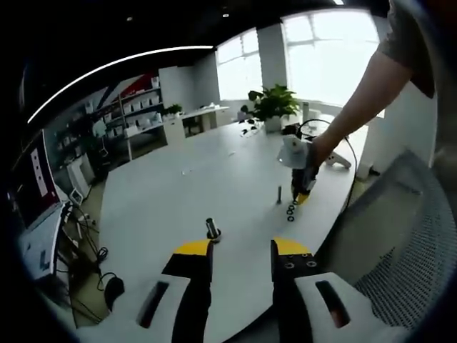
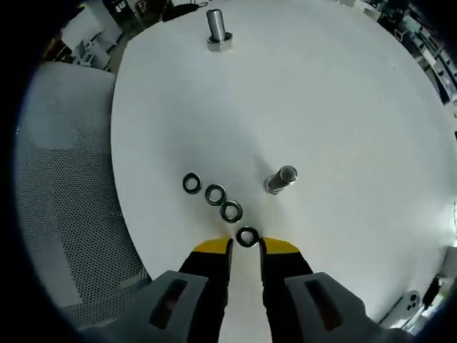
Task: Place the washer onto the threaded stud by aligning its center hole with the stud, sliding it down to the base, and recovering from edge contact or off-axis alignment until the washer reaches the visible bottom stop.
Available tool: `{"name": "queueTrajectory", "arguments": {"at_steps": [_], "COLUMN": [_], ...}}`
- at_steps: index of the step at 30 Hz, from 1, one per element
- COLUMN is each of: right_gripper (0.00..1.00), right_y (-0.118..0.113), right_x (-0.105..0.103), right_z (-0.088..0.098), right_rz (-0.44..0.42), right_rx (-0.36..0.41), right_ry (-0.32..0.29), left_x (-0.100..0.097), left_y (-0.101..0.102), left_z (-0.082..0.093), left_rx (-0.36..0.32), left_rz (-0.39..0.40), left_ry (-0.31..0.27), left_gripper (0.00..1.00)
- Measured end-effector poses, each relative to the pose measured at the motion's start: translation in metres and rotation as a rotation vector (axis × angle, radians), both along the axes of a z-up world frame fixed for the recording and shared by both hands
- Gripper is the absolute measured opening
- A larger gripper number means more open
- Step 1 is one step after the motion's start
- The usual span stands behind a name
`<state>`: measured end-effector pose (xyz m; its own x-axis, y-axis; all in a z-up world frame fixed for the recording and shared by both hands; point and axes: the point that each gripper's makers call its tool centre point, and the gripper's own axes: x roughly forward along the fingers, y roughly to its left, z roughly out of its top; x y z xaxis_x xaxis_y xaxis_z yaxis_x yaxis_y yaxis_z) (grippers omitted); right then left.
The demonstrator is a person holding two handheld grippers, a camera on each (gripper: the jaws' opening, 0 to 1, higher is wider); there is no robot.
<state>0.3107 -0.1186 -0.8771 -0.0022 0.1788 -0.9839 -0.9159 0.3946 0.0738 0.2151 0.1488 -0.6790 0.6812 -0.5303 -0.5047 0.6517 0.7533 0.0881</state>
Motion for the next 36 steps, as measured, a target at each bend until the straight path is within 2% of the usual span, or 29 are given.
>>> {"name": "queueTrajectory", "arguments": {"at_steps": [7, 14, 19, 23, 36], "right_gripper": [0.16, 0.18, 0.19, 0.19, 0.19], "right_y": [0.0002, 0.0006, 0.0027, 0.0032, 0.004], "right_x": [-0.0006, -0.0016, -0.0007, -0.0015, 0.0003], "right_z": [-0.0009, 0.0001, 0.0007, 0.0, -0.0002], "right_rz": [0.073, 0.087, 0.027, 0.133, 0.084], "right_rx": [-0.028, 0.004, 0.028, 0.014, 0.031], "right_ry": [-0.049, -0.051, -0.054, -0.082, -0.086], "left_x": [0.0003, 0.0, 0.0002, 0.0, -0.0004], "left_y": [0.0017, 0.0014, 0.0019, 0.0019, 0.0001], "left_z": [-0.0009, -0.0023, 0.0, -0.0001, 0.0024], "left_rx": [0.01, 0.022, 0.008, 0.006, -0.017], "left_rz": [0.004, -0.001, 0.004, 0.003, 0.0], "left_ry": [0.001, 0.003, -0.001, 0.001, -0.003], "left_gripper": [0.3, 0.29, 0.28, 0.28, 0.29]}}
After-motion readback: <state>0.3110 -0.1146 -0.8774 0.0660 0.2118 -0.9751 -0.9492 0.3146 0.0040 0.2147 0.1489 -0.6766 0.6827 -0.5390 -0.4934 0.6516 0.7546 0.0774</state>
